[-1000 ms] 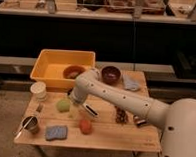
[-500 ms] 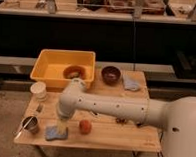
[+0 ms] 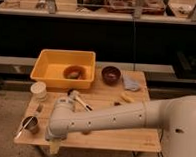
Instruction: Wipe tray with sponge
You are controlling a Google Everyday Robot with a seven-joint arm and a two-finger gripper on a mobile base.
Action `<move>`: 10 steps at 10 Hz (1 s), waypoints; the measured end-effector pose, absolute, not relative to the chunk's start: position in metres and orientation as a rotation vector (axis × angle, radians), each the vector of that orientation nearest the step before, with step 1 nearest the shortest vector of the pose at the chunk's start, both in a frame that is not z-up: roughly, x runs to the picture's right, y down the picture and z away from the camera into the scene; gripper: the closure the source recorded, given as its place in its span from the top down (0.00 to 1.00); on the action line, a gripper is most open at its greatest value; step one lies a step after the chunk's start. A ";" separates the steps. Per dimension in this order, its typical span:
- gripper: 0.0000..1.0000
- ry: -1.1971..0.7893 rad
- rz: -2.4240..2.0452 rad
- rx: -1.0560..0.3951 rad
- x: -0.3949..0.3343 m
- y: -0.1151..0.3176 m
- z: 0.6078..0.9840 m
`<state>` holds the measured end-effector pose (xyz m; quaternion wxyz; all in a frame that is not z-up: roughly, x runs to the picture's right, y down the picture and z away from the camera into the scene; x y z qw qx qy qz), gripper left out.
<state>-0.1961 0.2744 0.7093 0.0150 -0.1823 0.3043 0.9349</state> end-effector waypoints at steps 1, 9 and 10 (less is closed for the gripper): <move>0.80 0.948 2.910 -0.562 -0.195 0.281 0.719; 0.80 0.892 2.978 -0.573 -0.187 0.280 0.780; 0.80 0.899 2.977 -0.585 -0.187 0.277 0.777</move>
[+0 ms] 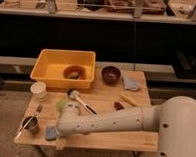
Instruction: Wipe tray with sponge
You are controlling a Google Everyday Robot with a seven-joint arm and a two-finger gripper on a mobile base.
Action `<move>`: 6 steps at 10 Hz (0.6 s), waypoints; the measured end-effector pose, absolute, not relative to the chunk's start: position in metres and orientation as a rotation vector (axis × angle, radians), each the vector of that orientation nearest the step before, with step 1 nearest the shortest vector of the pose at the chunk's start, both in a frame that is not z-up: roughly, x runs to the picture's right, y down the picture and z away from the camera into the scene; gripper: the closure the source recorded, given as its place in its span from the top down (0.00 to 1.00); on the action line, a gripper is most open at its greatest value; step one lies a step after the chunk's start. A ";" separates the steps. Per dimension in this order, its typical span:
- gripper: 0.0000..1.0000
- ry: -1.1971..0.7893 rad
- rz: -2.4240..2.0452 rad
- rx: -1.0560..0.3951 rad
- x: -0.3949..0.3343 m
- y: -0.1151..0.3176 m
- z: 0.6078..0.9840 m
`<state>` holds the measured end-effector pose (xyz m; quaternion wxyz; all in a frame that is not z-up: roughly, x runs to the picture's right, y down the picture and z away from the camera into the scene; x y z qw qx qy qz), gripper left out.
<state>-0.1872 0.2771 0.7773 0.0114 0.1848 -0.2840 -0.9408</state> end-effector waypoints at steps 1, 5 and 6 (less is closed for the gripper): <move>0.80 -0.894 -2.930 0.583 -0.189 0.275 0.775; 0.77 -0.930 -2.922 0.543 -0.191 0.274 0.780; 0.69 -0.933 -2.918 0.532 -0.191 0.273 0.784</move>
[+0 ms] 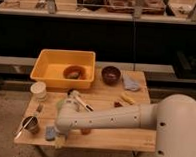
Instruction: Wipe tray with sponge
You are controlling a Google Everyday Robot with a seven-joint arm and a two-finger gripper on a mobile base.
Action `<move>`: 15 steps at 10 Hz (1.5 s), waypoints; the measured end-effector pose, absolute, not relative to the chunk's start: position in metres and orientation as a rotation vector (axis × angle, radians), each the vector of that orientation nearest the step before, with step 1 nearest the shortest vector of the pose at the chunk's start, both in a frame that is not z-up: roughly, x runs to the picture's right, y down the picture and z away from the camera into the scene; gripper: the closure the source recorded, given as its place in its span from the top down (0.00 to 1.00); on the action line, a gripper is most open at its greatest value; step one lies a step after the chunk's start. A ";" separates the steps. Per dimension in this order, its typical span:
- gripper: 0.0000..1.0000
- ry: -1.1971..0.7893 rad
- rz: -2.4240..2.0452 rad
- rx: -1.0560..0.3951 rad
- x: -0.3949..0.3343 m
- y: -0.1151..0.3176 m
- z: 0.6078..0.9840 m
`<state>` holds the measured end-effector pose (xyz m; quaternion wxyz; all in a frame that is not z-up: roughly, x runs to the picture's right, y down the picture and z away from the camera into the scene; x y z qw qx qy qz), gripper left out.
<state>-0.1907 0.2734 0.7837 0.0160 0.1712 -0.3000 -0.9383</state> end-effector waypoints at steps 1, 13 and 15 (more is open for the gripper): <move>0.60 -0.935 -2.916 0.525 -0.190 0.273 0.786; 0.20 -0.802 -2.884 0.588 -0.188 0.202 0.703; 0.20 -0.735 -2.879 0.613 -0.191 0.162 0.681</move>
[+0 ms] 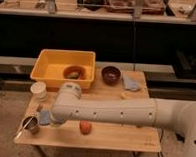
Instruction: Wipe tray with sponge
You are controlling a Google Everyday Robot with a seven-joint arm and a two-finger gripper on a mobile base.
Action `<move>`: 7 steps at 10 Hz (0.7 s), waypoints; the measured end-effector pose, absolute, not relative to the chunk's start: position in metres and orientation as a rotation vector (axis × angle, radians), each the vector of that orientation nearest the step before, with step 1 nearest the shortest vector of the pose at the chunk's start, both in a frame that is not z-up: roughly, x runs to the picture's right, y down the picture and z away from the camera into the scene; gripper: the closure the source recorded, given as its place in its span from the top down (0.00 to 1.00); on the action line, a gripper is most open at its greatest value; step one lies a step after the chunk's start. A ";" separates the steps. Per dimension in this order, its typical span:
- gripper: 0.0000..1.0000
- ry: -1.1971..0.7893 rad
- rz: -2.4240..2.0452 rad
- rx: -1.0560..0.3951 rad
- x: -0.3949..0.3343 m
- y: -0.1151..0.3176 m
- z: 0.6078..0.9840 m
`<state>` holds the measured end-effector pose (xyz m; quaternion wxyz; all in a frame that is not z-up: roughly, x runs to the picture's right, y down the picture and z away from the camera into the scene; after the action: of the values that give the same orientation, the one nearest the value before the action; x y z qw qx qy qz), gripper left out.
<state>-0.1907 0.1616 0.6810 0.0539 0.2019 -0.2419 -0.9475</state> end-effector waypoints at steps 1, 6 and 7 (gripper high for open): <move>0.20 -0.705 -2.844 0.642 -0.189 0.136 0.682; 0.20 -0.645 -2.581 0.676 -0.152 0.020 0.732; 0.20 -0.634 -2.545 0.679 -0.141 0.000 0.738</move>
<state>-0.1406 -0.0002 0.7378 0.2145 0.2447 -0.2286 -0.9175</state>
